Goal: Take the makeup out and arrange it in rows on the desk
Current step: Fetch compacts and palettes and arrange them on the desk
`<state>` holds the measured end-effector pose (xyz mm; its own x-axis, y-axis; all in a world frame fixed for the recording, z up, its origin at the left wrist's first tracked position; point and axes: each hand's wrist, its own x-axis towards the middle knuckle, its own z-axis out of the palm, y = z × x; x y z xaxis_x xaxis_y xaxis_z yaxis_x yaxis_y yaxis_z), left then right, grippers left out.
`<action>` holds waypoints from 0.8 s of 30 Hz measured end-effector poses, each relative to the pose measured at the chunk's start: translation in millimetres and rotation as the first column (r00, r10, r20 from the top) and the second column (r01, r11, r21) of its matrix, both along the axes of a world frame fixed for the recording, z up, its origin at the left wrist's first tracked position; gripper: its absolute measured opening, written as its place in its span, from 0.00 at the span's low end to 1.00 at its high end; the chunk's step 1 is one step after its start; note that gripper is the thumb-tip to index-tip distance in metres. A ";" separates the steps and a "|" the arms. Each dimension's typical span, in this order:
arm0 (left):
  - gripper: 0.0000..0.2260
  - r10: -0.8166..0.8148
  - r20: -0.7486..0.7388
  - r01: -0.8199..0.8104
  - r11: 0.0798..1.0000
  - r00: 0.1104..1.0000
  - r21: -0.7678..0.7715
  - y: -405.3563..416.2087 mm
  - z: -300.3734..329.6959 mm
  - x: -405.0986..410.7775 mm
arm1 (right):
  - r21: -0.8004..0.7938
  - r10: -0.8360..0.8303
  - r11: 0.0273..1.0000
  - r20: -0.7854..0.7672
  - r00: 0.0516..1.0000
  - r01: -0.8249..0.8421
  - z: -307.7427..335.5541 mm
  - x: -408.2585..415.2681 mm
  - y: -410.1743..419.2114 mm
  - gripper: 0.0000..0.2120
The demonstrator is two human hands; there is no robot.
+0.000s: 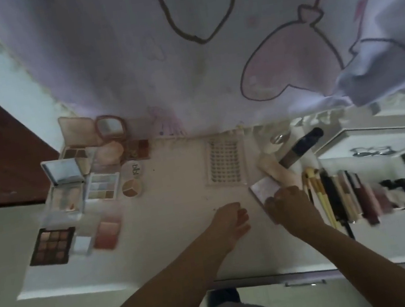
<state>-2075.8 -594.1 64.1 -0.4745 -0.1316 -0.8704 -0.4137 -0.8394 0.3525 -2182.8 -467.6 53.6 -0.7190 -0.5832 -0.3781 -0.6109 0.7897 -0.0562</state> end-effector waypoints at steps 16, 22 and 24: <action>0.30 -0.049 -0.342 0.122 0.973 0.938 0.194 -18.2 15.1 19.8 | -0.388 0.165 0.910 0.663 0.731 0.147 54.0 7.7 2.7 0.12; 0.26 -0.233 -0.531 0.379 0.907 0.814 0.184 -64.2 36.3 75.1 | -0.461 0.575 0.787 0.305 0.759 -0.411 92.6 35.4 -39.0 0.11; 0.22 -0.210 -0.547 0.346 0.925 0.810 0.158 -72.9 40.4 89.3 | -0.469 0.580 0.769 0.224 0.783 -0.436 93.0 45.7 -50.7 0.11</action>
<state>-1986.5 -667.0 104.5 -0.8413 0.2544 -0.4769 -0.4595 -0.8012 0.3832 -2137.1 -518.3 146.7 -0.1413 -0.9673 -0.2106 -0.7974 0.2373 -0.5548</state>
